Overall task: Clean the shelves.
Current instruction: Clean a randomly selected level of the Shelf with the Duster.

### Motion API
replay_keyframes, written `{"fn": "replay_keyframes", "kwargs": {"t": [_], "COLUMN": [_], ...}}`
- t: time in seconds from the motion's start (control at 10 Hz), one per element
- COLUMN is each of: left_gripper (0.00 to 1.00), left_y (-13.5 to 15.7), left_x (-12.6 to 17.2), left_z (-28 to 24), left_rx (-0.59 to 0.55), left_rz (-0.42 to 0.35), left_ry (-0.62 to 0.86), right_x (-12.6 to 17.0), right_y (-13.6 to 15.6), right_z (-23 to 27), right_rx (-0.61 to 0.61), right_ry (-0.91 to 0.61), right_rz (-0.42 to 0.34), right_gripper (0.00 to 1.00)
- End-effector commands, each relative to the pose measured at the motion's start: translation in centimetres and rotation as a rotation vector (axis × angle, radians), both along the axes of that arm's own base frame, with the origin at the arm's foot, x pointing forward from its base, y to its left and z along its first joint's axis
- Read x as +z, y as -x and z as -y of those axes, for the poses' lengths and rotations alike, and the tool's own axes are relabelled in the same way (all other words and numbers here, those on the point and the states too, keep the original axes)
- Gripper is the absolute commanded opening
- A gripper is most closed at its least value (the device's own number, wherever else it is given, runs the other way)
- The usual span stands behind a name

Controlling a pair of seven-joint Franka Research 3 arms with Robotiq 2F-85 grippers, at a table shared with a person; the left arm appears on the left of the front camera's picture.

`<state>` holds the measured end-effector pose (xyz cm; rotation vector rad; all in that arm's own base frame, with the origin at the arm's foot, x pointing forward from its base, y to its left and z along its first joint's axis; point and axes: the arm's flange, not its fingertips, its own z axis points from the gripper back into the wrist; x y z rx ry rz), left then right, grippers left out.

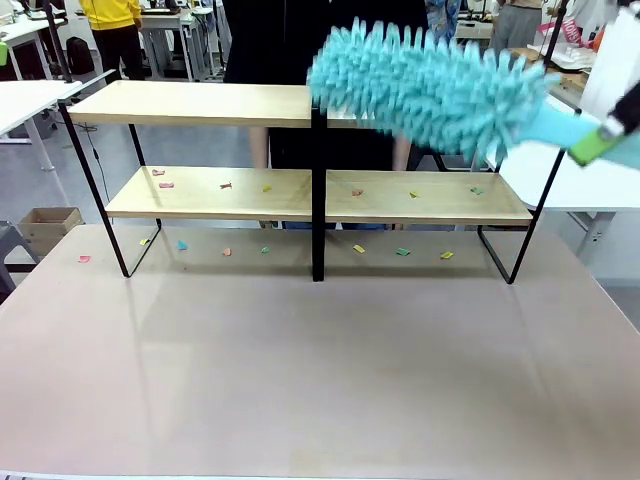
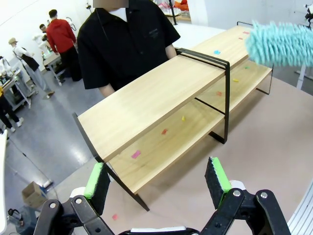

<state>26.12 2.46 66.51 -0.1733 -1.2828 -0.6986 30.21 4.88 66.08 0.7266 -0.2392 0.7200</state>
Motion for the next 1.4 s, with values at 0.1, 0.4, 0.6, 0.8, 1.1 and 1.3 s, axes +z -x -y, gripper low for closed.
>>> {"fn": "replay_keyframes", "kwargs": {"t": [0.1, 0.4, 0.6, 0.8, 1.1, 1.3], "left_gripper": [1.0, 1.0, 1.0, 1.0, 1.0, 1.0], "left_y": [0.0, 0.0, 0.0, 0.0, 0.0, 0.0], "left_x": [0.0, 0.0, 0.0, 0.0, 0.0, 0.0], "left_z": [0.0, 0.0, 0.0, 0.0, 0.0, 0.0], "left_rx": [0.006, 0.006, 0.006, 0.006, 0.006, 0.006], "left_rz": [0.001, 0.001, 0.001, 0.001, 0.001, 0.001], "left_ry": [-0.005, -0.005, -0.005, -0.005, -0.005, -0.005], "right_x": [0.5, 3.1, 2.5, 1.2, -0.9, -1.1], "right_y": [-5.0, -9.7, -10.8, -11.9, -12.2, -12.5], "right_z": [-2.4, -6.7, -9.2, -10.0, -9.2, -6.7], "right_rx": [-0.007, -0.188, -0.254, -0.352, -0.45, -0.542], "right_ry": [-0.051, 0.06, 0.107, 0.172, 0.238, 0.268], "right_rz": [0.056, 0.03, 0.03, -0.015, -0.083, -0.088], "right_gripper": [0.13, 0.13, 0.13, 0.13, 0.13, 0.13]}}
